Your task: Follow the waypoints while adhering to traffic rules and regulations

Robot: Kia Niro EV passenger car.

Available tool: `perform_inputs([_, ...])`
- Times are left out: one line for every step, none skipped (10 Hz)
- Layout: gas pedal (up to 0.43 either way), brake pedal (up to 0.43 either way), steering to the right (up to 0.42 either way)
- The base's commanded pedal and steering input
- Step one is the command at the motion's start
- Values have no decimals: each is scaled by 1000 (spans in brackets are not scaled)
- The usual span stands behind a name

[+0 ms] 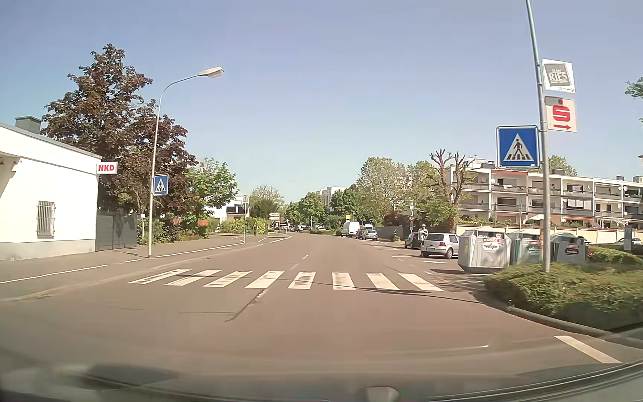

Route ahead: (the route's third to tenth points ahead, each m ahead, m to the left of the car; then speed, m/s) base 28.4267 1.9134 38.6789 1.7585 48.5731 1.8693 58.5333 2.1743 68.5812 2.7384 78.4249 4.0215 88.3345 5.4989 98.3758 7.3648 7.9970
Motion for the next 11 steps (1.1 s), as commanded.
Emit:
perform_inputs([67,30,-2])
perform_inputs([67,30,-2])
perform_inputs([67,30,-2])
perform_inputs([67,30,-2])
perform_inputs([67,30,-2])
perform_inputs([67,30,-2])
perform_inputs([67,30,-2])
perform_inputs([67,30,-2])
perform_inputs([67,30,-2])
perform_inputs([67,30,-2])
perform_inputs([67,30,-2])
